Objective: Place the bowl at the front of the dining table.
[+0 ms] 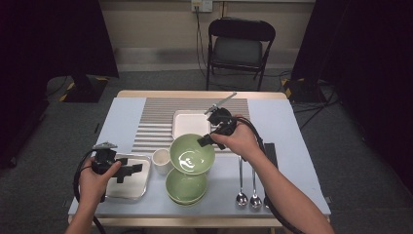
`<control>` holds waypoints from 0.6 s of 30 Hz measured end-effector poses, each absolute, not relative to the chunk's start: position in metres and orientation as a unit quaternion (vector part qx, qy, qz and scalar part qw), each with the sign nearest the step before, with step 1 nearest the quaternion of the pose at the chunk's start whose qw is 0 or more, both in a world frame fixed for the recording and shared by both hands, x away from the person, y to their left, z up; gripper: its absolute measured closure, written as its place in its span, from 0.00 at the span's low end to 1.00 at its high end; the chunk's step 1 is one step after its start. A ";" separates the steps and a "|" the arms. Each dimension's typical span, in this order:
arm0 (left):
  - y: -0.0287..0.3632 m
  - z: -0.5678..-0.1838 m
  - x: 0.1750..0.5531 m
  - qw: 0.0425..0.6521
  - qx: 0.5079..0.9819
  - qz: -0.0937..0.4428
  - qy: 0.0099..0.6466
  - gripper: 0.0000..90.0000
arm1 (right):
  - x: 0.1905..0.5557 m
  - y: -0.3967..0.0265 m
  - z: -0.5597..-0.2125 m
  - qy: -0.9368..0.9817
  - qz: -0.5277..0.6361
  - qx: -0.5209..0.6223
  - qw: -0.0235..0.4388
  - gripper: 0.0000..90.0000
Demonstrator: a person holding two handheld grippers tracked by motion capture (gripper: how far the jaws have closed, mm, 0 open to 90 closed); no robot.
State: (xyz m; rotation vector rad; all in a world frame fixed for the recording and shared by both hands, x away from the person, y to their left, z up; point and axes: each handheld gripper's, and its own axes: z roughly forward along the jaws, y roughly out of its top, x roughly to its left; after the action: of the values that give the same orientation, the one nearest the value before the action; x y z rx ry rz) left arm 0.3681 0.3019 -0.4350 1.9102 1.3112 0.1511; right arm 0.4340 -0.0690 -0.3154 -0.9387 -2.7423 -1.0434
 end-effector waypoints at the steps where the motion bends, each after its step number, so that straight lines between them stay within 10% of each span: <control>1: 0.302 -0.435 0.368 0.398 0.755 0.060 0.518 0.22 | 0.434 -0.069 -0.315 -0.889 -0.338 -0.307 0.027 0.95; 18: 0.302 -0.435 0.368 0.397 0.755 0.062 0.517 0.22 | 0.445 -0.081 -0.311 -0.876 -0.350 -0.330 0.023 0.95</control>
State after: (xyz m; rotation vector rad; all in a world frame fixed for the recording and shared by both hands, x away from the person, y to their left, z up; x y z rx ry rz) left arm 0.3679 0.3020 -0.4347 1.9133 1.3102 0.1575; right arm 0.4449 -0.0809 -0.3109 -1.0214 -2.7144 -1.0847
